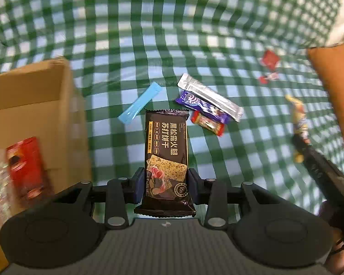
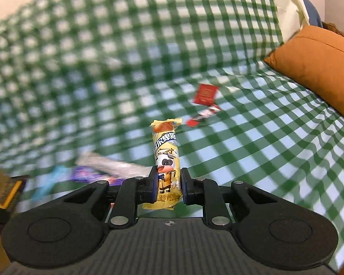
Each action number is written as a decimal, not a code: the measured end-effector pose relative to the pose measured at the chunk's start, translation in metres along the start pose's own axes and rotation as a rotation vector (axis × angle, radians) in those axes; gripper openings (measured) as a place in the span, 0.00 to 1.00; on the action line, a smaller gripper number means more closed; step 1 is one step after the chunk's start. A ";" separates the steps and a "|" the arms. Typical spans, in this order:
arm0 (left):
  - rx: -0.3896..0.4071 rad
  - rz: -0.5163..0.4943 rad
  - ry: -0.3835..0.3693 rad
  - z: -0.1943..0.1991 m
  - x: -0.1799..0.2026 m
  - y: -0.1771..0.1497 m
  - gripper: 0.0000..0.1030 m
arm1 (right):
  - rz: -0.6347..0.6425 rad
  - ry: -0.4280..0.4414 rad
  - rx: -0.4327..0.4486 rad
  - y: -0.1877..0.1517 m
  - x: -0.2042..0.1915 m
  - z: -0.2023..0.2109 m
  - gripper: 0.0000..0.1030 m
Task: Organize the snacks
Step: 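Carry the cracker pack and yellow bar over the box with both tools, then lower both snacks into the box and open both tools, then raise both tools away from the box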
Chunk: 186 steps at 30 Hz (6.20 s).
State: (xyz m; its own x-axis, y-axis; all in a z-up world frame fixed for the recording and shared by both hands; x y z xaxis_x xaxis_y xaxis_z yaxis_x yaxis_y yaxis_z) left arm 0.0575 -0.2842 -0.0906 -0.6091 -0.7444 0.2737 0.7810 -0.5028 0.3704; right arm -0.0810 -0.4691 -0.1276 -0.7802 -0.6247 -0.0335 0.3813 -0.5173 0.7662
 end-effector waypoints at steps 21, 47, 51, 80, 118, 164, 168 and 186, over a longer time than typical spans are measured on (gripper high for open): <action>0.258 0.050 0.121 0.227 -0.131 -0.211 0.42 | 0.229 0.396 -0.054 -0.131 -0.192 0.310 0.20; 0.332 0.071 0.065 0.256 -0.161 -0.243 0.42 | 0.352 0.334 -0.030 -0.148 -0.220 0.350 0.20; 0.332 0.072 0.066 0.256 -0.161 -0.243 0.42 | 0.355 0.336 -0.034 -0.148 -0.219 0.348 0.20; 0.341 0.133 0.077 0.253 -0.189 -0.225 0.42 | 0.391 0.329 -0.057 -0.152 -0.229 0.331 0.20; 0.302 0.162 0.110 0.176 -0.237 -0.107 0.42 | 0.384 0.322 -0.139 -0.113 -0.293 0.218 0.20; 0.339 0.098 0.225 0.220 -0.209 -0.197 1.00 | 0.404 0.284 -0.110 -0.139 -0.269 0.284 0.94; 0.380 0.079 0.223 0.235 -0.197 -0.215 1.00 | 0.435 0.273 -0.067 -0.149 -0.268 0.309 0.94; 0.527 0.116 0.193 0.296 -0.196 -0.247 1.00 | 0.425 0.209 0.015 -0.147 -0.267 0.361 0.96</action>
State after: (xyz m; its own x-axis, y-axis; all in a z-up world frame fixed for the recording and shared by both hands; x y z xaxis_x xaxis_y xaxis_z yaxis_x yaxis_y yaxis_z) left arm -0.0562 0.1162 0.0272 -0.4489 -0.8731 0.1901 0.6368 -0.1634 0.7535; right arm -0.1082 -0.0152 0.0000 -0.4392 -0.8844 0.1581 0.6371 -0.1825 0.7489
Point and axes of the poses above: each gripper's, at about its wrist camera, not at the fingertips, and z roughly against the way its jaws point, x to its right, y to its top, the point moved 5 cm from there along -z, roughly the way its jaws point, and after that the axes turned 9 degrees about -y, right-handed, at the moved point
